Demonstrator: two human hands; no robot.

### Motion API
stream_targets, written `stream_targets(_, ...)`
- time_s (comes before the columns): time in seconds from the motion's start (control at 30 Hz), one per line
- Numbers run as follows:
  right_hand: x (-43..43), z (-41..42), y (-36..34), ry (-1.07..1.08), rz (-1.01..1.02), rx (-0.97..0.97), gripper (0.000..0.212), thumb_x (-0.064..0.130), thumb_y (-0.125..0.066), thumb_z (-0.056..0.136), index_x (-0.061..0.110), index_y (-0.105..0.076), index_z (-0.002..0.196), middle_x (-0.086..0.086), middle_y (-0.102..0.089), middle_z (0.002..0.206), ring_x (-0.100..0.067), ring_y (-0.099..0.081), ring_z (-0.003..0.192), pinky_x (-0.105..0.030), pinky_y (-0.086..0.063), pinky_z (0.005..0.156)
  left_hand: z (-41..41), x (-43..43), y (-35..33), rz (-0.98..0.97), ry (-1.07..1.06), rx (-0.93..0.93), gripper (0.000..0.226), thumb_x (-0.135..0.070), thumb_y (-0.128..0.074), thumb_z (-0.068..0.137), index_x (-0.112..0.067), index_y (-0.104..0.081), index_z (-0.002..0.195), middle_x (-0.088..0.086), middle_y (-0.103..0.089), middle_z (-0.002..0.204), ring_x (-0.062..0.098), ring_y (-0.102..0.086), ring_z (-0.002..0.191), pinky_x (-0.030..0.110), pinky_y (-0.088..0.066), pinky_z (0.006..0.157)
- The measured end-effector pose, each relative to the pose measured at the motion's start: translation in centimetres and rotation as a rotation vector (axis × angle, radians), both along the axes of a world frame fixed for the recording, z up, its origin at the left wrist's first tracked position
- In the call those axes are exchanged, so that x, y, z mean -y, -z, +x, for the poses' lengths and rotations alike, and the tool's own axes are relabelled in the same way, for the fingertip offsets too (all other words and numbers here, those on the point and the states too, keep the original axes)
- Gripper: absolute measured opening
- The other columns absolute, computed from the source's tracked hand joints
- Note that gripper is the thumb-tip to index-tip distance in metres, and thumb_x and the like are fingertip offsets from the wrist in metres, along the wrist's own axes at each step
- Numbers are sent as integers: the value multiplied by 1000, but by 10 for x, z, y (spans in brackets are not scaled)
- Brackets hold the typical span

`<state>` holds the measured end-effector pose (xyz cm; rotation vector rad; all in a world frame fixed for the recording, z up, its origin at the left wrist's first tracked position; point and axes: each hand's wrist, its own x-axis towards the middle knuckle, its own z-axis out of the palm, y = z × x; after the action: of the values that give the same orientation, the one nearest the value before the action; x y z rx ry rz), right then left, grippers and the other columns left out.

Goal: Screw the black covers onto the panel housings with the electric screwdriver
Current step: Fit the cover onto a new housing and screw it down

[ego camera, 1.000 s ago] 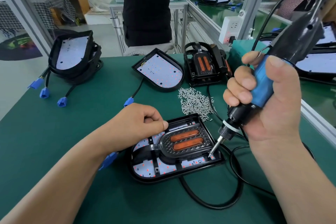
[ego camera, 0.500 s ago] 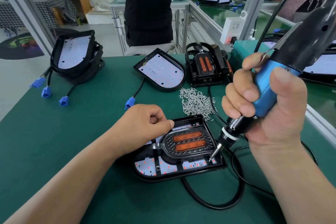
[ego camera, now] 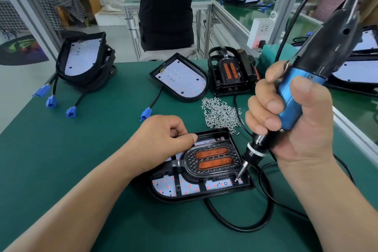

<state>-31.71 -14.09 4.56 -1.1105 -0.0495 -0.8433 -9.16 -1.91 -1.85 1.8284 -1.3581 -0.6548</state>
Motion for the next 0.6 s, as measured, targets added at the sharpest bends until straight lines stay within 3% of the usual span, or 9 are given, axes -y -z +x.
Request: stream_targets(0.6, 2, 0, 4, -194, -31, 82, 35, 27, -83, 84, 8, -56, 97, 2, -53, 62, -10, -49, 42, -23, -46, 46, -4, 0, -3, -2, -18, -2, 26, -49, -79, 86, -28, -68, 76, -12, -39, 49, 10, -31, 50, 31, -34, 61)
